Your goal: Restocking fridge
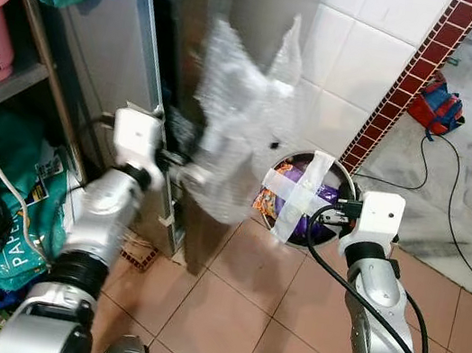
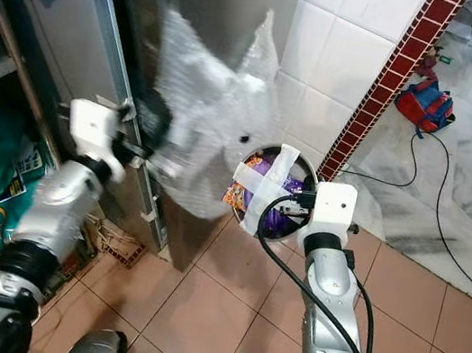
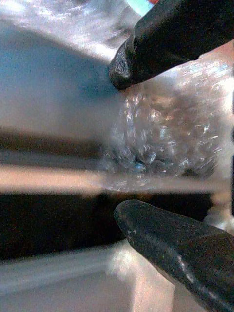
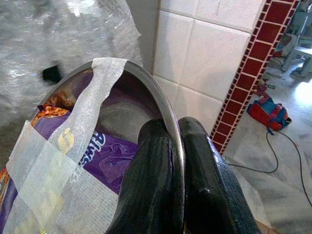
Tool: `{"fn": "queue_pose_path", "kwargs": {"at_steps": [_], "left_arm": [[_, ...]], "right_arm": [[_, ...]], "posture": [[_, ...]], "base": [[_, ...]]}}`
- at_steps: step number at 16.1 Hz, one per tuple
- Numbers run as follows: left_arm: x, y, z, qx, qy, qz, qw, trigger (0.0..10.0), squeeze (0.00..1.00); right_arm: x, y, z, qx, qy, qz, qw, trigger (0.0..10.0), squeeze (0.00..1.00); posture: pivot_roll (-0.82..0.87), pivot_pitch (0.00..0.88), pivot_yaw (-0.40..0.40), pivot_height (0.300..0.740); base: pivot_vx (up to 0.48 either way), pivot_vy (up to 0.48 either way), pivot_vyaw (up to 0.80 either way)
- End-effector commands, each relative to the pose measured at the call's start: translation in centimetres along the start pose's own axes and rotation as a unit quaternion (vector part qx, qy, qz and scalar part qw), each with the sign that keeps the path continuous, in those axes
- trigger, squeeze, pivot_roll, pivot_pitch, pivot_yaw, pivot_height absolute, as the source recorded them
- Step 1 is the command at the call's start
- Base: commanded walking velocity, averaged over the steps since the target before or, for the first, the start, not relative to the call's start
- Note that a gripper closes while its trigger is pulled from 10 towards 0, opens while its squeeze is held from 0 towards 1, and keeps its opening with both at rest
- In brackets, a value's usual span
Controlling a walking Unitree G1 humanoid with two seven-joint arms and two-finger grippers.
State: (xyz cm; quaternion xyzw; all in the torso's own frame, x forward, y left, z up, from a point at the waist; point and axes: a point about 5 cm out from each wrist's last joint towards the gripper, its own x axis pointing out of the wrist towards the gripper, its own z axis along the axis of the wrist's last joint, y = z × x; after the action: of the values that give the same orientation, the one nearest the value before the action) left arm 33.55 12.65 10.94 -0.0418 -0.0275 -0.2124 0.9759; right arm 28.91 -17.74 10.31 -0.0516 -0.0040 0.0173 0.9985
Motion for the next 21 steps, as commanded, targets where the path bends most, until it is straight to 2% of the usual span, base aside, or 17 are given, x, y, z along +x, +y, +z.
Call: {"fn": "queue_pose_path", "kwargs": {"at_steps": [1,3,9,11,14,18,21], "left_arm": [[-0.1,-2.0,-1.9,0.006,0.048,-0.048,0.998,10.0,0.0],[0.3,-4.0,-2.4,0.019,0.054,-0.086,0.995,10.0,0.0],[1.0,-4.6,-2.2,0.028,0.048,-0.094,0.994,10.0,0.0],[1.2,-5.5,-2.3,0.038,0.05,-0.115,0.991,10.0,0.0],[1.5,-6.4,-2.3,0.049,0.046,-0.133,0.989,10.0,0.0],[1.4,-6.5,-2.6,0.048,0.047,-0.132,0.989,10.0,0.0],[1.5,-6.2,-2.7,0.063,0.051,-0.109,0.991,10.0,0.0]], "right_arm": [[0.1,-0.1,0.6,0.0,-0.013,-0.003,1.0,10.0,0.0],[0.2,-0.1,0.4,0.005,-0.002,-0.016,1.0,10.0,0.0],[0.1,-1.0,0.2,-0.031,0.003,-0.053,0.998,10.0,0.0],[-0.1,-1.7,-0.1,-0.052,0.012,-0.083,0.995,10.0,0.0],[0.0,-1.7,-0.3,-0.04,0.017,-0.092,0.995,10.0,0.0],[0.1,-1.2,-0.2,-0.038,0.012,-0.084,0.996,10.0,0.0],[0.1,-0.9,-0.2,-0.033,0.009,-0.079,0.996,10.0,0.0]], "posture": [[0.0,0.121,-0.005,0.74],[0.0,0.117,-0.005,0.74],[0.0,0.101,0.0,0.74],[0.0,0.099,0.001,0.74],[0.0,0.091,0.005,0.74],[0.0,0.089,0.004,0.74],[0.0,0.085,0.002,0.74]], "base": [[0.0,0.0,0.0],[0.0,0.0,-0.4],[0.129,0.0,-0.8],[0.351,0.0,-0.8],[0.42,0.0,-0.8],[0.42,0.0,0.0],[0.21,0.0,0.0]]}}
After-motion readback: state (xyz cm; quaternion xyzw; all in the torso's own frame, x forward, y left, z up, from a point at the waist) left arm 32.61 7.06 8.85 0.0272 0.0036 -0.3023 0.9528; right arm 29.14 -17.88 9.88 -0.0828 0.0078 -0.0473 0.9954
